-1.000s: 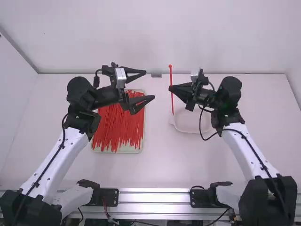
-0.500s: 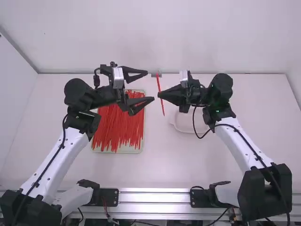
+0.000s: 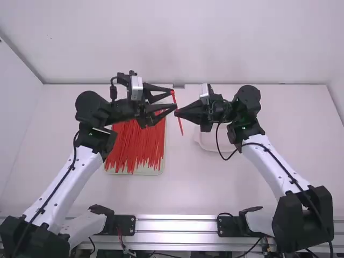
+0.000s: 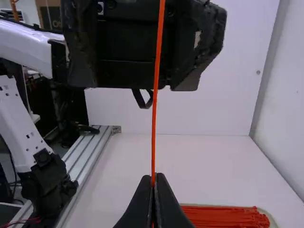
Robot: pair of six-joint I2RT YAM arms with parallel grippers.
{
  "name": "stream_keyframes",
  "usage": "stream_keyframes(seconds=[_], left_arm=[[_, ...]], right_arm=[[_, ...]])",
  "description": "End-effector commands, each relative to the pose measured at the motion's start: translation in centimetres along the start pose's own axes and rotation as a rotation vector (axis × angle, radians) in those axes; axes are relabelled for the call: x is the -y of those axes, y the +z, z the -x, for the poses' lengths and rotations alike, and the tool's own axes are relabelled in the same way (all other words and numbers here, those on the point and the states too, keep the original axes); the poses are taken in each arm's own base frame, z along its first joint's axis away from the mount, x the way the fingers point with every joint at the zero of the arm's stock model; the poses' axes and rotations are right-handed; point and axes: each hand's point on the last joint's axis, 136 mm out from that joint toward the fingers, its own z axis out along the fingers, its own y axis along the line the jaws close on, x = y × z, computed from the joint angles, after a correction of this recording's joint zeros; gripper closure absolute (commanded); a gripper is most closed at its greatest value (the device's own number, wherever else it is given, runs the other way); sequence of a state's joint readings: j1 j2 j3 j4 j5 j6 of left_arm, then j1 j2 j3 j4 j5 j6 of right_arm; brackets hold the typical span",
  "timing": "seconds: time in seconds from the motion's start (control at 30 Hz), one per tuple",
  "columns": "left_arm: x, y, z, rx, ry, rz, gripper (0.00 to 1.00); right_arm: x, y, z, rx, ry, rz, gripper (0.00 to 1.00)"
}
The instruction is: Fasten the cable tie
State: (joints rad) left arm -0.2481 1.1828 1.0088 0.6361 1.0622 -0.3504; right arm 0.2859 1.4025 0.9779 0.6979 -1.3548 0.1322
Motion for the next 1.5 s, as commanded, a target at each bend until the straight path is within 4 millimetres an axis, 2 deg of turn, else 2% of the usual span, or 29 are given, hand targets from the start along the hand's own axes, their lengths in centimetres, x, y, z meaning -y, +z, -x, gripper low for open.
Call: stream_keyframes(seconds=[0.0, 0.1, 0.17, 0.2, 0.27, 0.7, 0.8, 0.83, 0.87, 0.9, 1.0, 1.03, 1.23, 1.37, 1.47], left_arm=[[0.7, 0.4, 1.0, 0.01, 0.046, -0.022, 0.53], [0.8, 0.5, 0.9, 0.01, 0.044, -0.025, 0.63], [0.9, 0.5, 1.0, 0.012, 0.047, -0.028, 0.77], [0.9, 0.5, 1.0, 0.012, 0.048, -0.027, 0.9], [0.8, 0.5, 1.0, 0.012, 0.048, -0.026, 0.98], [0.6, 0.4, 1.2, 0.018, 0.056, -0.016, 0.98], [0.2, 0.4, 1.4, 0.028, 0.053, 0.01, 0.98], [-0.1, 0.4, 1.4, 0.032, 0.051, 0.025, 0.98], [-0.3, 0.4, 1.4, 0.033, 0.047, 0.036, 0.98], [-0.4, 0.3, 1.5, 0.036, 0.05, 0.044, 0.98], [-0.7, 0.4, 1.6, 0.045, 0.048, 0.065, 0.98], [-1.2, 0.4, 1.8, 0.054, 0.049, 0.09, 0.98], [-1.1, 0.0, 3.8, 0.08, 0.074, 0.095, 0.98], [-0.3, 0.4, 6.1, 0.06, 0.088, 0.079, 0.98], [-0.4, 0.6, 7.5, 0.034, 0.092, 0.087, 0.98]], right_arm=[[0.0, 0.0, 1.3, 0.006, -0.033, 0.011, 1.0], [0.1, -0.1, 1.3, 0.007, -0.021, 0.006, 1.0], [0.0, -0.1, 1.4, 0.008, -0.027, 0.012, 1.0], [-0.1, -0.1, 1.4, 0.009, -0.03, 0.014, 1.0], [-0.1, -0.1, 1.5, 0.009, -0.03, 0.014, 1.0], [-0.4, -0.1, 1.4, 0.005, -0.034, 0.034, 1.0], [-0.2, -0.3, 1.3, 0.002, -0.022, 0.028, 0.84], [-0.1, -0.5, 1.1, 0.0, -0.008, 0.023, 0.73], [0.0, -0.5, 1.1, -0.001, 0.0, 0.021, 0.69], [0.1, -0.7, 0.9, -0.005, 0.017, 0.013, 0.55], [0.5, -1.2, 0.4, -0.012, 0.056, -0.002, 0.46], [0.6, -1.4, 0.2, -0.016, 0.05, -0.004, 0.0], [0.4, -2.4, -0.9, -0.033, 0.032, 0.013, 0.0], [0.5, -2.7, -1.8, -0.043, 0.004, 0.007, 0.0], [0.0, -2.6, -2.2, -0.044, -0.009, 0.031, 0.0]])
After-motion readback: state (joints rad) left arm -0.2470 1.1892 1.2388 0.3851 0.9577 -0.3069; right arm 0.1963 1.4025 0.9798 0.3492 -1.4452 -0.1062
